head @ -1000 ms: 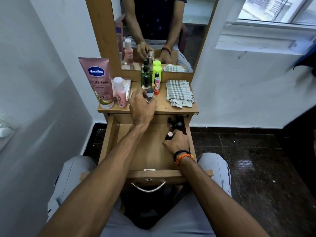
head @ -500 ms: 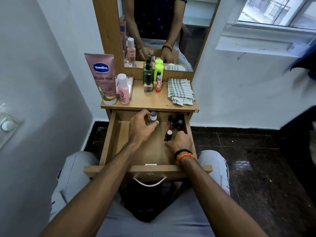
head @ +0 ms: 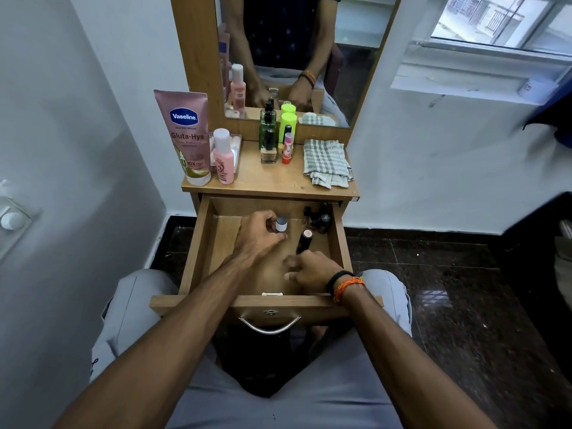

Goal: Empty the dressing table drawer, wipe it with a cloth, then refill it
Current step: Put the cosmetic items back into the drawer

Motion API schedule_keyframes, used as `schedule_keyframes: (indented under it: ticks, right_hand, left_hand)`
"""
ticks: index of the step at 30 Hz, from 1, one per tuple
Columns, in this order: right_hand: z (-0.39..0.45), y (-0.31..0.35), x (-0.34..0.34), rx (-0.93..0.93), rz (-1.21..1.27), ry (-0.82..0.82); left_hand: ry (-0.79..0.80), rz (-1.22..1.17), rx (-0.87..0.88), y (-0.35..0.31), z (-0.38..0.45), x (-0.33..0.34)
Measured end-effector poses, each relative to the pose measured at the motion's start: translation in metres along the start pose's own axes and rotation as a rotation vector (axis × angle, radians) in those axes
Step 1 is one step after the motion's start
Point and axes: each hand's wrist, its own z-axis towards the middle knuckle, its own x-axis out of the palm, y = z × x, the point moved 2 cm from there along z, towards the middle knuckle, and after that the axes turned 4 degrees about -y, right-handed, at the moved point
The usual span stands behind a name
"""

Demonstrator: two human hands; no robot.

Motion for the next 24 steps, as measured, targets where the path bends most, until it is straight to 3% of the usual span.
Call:
schedule_keyframes:
  ticks: [6, 24]
  right_hand:
    - [-0.003, 0.007, 0.002, -0.114, -0.225, 0.116]
    - [0.014, -0.009, 0.009, 0.019, -0.149, -0.014]
  left_hand:
    - [0.025, 0.035, -0.036, 0.002, 0.004, -0.001]
    - [0.170, 0.074, -0.002, -0.009, 0.011, 0.023]
